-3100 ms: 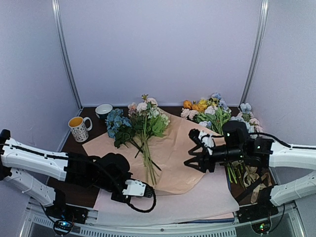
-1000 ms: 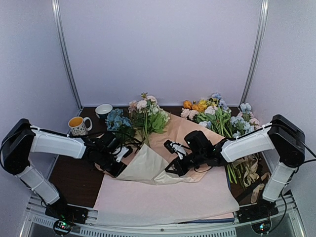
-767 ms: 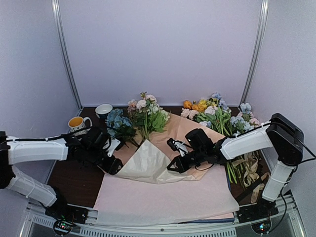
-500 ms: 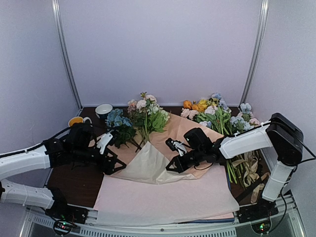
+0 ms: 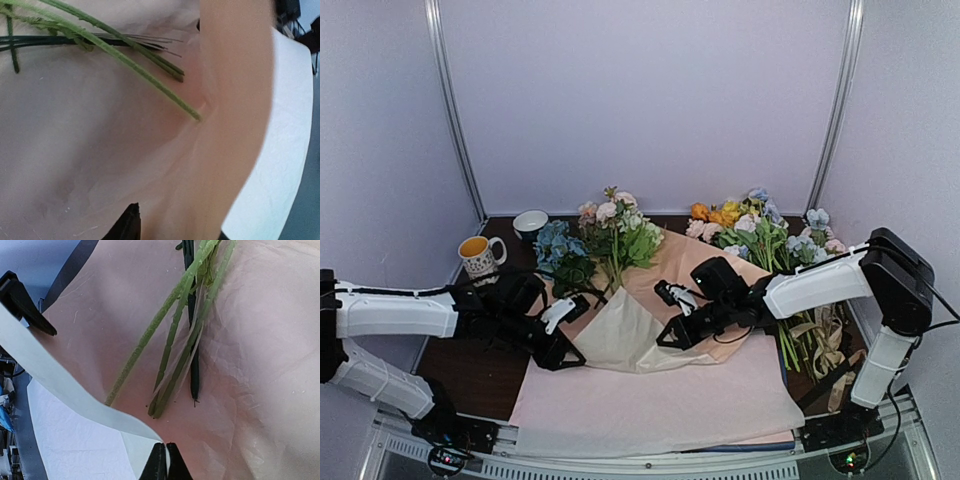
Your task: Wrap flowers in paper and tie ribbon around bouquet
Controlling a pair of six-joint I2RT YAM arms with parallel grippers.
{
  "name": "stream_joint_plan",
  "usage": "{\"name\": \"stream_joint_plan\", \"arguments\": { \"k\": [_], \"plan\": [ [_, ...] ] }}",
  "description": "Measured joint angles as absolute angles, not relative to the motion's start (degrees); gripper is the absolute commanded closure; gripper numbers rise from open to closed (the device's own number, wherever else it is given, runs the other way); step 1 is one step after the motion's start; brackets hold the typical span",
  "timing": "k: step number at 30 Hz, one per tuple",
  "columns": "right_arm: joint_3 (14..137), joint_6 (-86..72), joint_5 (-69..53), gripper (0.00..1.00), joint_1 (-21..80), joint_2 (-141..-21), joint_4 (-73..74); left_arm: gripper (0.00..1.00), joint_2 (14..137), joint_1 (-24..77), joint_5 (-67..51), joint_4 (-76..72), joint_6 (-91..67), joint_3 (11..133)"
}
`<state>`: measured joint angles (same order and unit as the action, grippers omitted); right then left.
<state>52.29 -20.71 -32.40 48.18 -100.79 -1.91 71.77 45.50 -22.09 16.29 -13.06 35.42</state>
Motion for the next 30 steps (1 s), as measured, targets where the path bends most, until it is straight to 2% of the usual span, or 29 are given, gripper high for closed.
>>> {"name": "stream_joint_plan", "arguments": {
  "k": [2,6,12,15,18,20,30],
  "plan": [
    [52.3,-20.3,-32.6,0.84,48.2,-100.8,-1.4,1.00,73.6,45.5,-22.0,16.1,-13.5,35.5],
    [52.2,-19.3,-34.9,0.71,48.1,-100.8,-1.1,1.00,76.8,45.5,-21.2,16.1,-14.2,35.5],
    [49.8,-18.1,-36.4,0.69,48.1,-99.8,-0.7,1.00,79.5,45.5,-18.9,16.1,-15.6,35.5],
    [46.9,-17.9,-36.4,0.74,48.1,-98.4,0.4,1.00,81.0,45.5,-18.0,16.2,-16.1,35.9],
    [45.3,-17.5,-36.1,0.92,48.1,-97.2,1.2,1.00,81.9,45.4,-17.1,16.5,-16.2,36.1],
    [44.2,-17.4,-35.7,1.00,47.9,-96.1,1.8,1.00,82.3,45.3,-16.4,16.8,-16.2,36.1],
    [42.9,-18.5,-35.3,1.00,45.2,-94.3,2.1,1.00,86.2,44.5,-16.0,16.3,-16.8,38.2]
  ]
}}
